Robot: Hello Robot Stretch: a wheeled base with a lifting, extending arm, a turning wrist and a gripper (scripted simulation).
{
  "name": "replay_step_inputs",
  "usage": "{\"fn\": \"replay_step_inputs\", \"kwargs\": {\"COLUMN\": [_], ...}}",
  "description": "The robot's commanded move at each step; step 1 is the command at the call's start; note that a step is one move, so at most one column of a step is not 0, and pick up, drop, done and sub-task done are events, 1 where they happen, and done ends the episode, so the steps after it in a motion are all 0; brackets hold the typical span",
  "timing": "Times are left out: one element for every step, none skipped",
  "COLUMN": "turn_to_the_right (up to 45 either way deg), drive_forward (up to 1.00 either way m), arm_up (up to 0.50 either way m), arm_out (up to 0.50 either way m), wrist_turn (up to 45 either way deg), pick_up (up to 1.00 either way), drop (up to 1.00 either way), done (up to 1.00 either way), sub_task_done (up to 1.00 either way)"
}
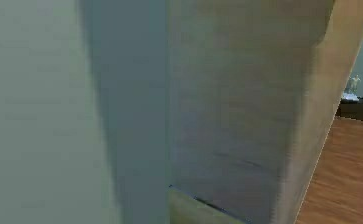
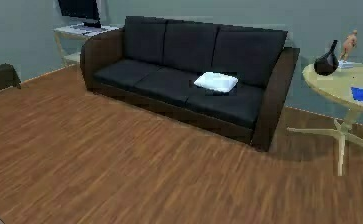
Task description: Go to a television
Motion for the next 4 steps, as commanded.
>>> {"fn": "replay_step_inputs", "kwargs": {"turn_to_the_right": [45.0,45.0,6.0,0.0], "drive_forward": [0.00,0.00,0.00,0.30], "arm_up": [0.00,0.00,0.00,0.00], "arm_out": [0.00,0.00,0.00,0.00], "wrist_turn": [0.0,0.0,0.0,0.0], "pick_up": [0.00,0.00,0.00,0.00], "drop": [0.00,0.00,0.00,0.00], "done": [0.00,0.00,0.00,0.00], "sub_task_done": [0.00,0.00,0.00,0.00]}}
